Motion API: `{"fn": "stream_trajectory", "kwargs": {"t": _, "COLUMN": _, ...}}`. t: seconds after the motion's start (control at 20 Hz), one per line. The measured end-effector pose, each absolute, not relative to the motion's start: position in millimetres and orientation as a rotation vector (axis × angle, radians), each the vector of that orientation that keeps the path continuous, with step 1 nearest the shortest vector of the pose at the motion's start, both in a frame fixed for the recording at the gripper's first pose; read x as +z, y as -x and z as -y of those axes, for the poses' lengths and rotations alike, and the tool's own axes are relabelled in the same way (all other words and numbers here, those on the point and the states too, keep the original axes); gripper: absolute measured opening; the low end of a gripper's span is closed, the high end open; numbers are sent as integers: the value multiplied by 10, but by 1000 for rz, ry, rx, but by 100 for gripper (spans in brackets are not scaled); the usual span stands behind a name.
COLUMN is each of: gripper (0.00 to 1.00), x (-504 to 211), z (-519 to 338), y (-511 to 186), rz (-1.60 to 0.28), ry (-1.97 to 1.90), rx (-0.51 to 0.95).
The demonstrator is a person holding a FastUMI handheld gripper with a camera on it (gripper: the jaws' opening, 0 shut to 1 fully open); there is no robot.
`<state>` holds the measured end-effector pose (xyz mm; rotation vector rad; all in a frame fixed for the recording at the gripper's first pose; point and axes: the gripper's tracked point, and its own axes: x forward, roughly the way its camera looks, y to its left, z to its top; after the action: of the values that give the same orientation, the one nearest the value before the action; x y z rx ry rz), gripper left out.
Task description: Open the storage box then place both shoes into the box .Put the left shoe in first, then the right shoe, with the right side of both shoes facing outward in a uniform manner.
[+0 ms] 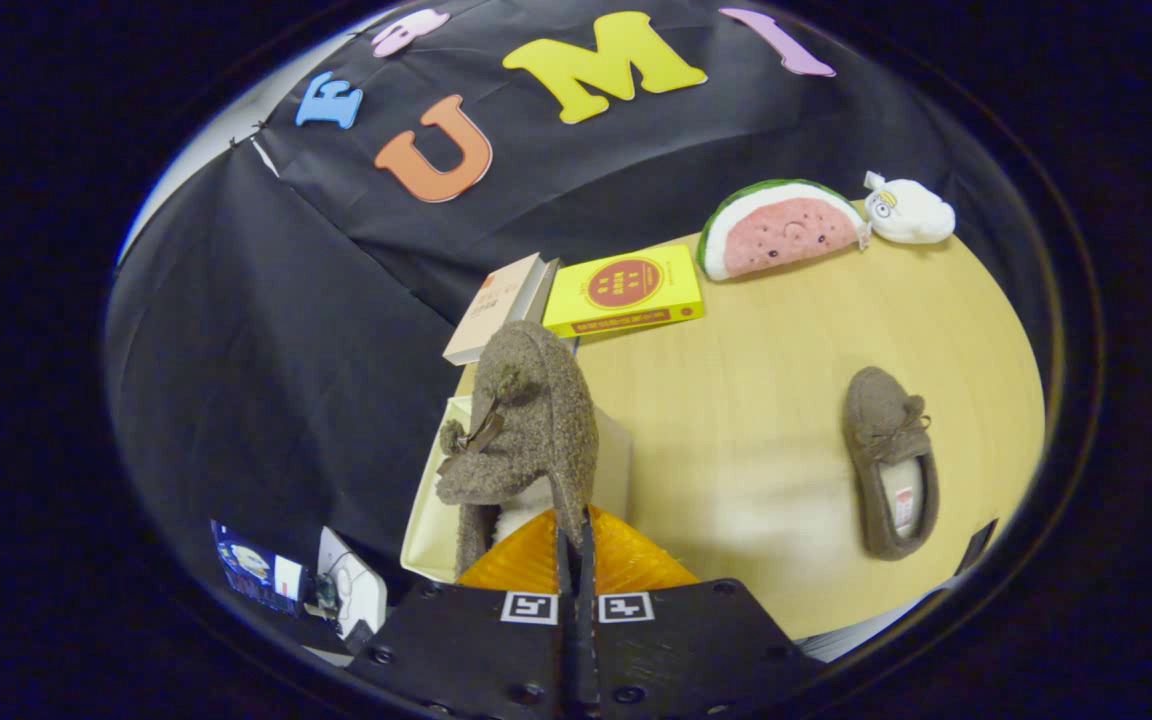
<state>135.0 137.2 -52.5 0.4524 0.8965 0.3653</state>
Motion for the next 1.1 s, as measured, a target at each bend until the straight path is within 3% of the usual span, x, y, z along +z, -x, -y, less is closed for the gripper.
{"fn": "stream_trajectory", "kwargs": {"t": 0.5, "gripper": 0, "x": -1071, "z": -2641, "y": -1531, "rz": -965, "ry": -431, "rx": 347}}
{"fn": "stream_trajectory", "kwargs": {"t": 1.1, "gripper": 1, "x": -1912, "z": -3109, "y": -1590, "rz": -1073, "ry": -266, "rx": 202}}
